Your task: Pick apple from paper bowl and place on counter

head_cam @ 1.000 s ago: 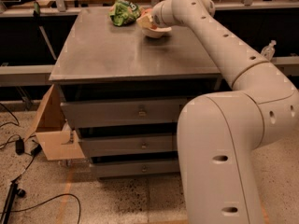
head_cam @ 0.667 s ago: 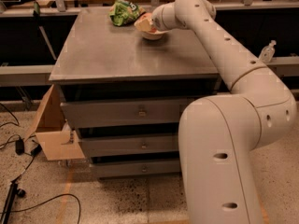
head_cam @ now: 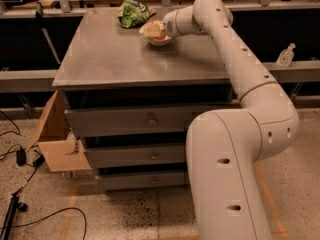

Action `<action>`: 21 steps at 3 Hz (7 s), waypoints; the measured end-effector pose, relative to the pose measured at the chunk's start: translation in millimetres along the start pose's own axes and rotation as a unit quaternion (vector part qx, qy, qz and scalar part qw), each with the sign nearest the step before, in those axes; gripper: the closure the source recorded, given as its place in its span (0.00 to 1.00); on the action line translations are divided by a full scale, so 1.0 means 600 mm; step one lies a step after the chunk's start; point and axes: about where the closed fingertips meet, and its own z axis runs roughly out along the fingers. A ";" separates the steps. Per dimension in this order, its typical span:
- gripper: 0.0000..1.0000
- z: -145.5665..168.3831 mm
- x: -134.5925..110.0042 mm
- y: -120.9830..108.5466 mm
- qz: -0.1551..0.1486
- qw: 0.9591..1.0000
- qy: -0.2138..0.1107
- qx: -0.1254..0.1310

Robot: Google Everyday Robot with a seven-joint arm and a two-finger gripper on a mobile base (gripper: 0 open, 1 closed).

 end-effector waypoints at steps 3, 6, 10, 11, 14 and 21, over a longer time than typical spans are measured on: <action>0.13 -0.019 -0.003 -0.015 0.037 0.999 0.005 -0.003; 0.00 -0.045 -0.015 -0.030 0.045 0.999 -0.003 0.006; 0.51 -0.038 -0.038 -0.048 0.031 0.998 -0.007 0.050; 0.37 -0.032 -0.033 -0.036 0.028 0.999 -0.004 0.044; 0.56 -0.026 -0.010 -0.023 0.034 0.999 -0.001 0.037; 1.00 -0.072 -0.037 -0.032 0.010 0.998 -0.032 0.059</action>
Offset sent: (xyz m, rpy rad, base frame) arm 0.0164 -0.0262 0.0195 0.0306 0.0628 -0.0377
